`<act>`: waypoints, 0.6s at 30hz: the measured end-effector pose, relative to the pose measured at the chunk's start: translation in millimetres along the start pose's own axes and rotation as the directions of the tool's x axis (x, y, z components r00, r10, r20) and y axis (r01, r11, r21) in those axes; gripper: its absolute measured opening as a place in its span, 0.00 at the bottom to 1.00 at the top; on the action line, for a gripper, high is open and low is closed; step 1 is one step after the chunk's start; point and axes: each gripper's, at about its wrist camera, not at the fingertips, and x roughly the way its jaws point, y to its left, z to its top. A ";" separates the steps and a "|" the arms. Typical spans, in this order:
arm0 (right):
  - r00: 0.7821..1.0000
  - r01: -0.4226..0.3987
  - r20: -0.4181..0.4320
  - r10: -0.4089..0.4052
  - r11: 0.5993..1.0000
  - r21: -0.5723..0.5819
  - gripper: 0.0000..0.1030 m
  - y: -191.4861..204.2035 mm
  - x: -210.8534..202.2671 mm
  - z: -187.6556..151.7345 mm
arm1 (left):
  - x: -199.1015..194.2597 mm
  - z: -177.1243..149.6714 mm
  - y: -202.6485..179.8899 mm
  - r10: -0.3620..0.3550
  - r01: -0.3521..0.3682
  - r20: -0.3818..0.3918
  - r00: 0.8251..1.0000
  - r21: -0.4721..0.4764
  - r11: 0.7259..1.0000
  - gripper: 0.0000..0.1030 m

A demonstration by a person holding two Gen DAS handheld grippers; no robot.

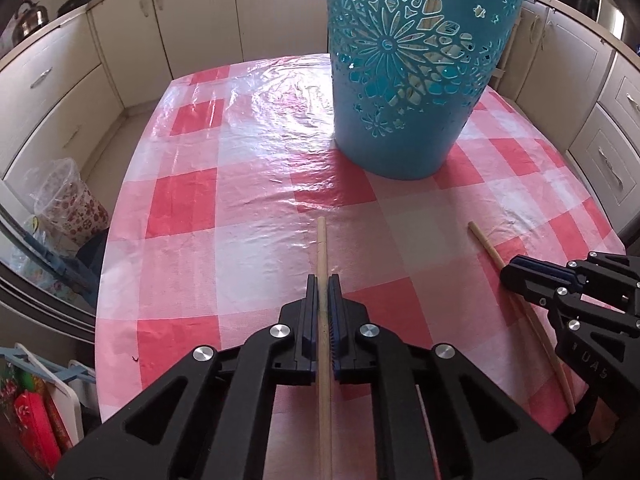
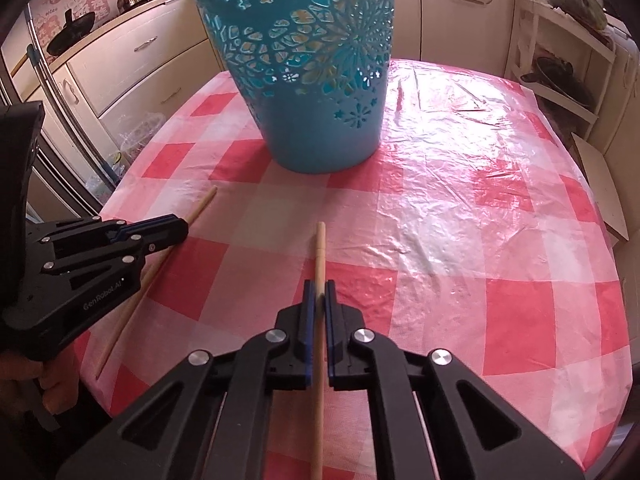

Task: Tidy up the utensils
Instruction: 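Lift the chopstick over the blue cup and open the left tool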

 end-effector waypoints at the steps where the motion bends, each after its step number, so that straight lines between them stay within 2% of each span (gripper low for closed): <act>1: 1.000 0.007 0.002 -0.007 1.000 -0.006 0.11 1.3 0.8 -0.5 | 0.6 0.2 -0.2 0.004 -0.004 0.001 1.000 0.005 1.000 0.06; 5: 0.999 0.042 0.008 -0.042 0.998 -0.053 0.12 8.1 1.9 -2.4 | 1.9 -0.2 -5.1 0.018 -0.020 0.026 0.999 0.050 0.999 0.05; 8: 0.999 0.048 0.014 -0.047 0.998 -0.051 0.09 7.3 1.8 -3.0 | -0.7 -0.1 -3.8 -0.003 0.002 0.023 1.000 0.042 0.999 0.05; 18: 0.998 0.041 0.040 -0.040 0.999 -0.016 0.08 4.2 -0.6 -6.0 | -50.3 0.1 -8.2 -0.041 0.038 0.116 0.992 0.032 0.999 0.05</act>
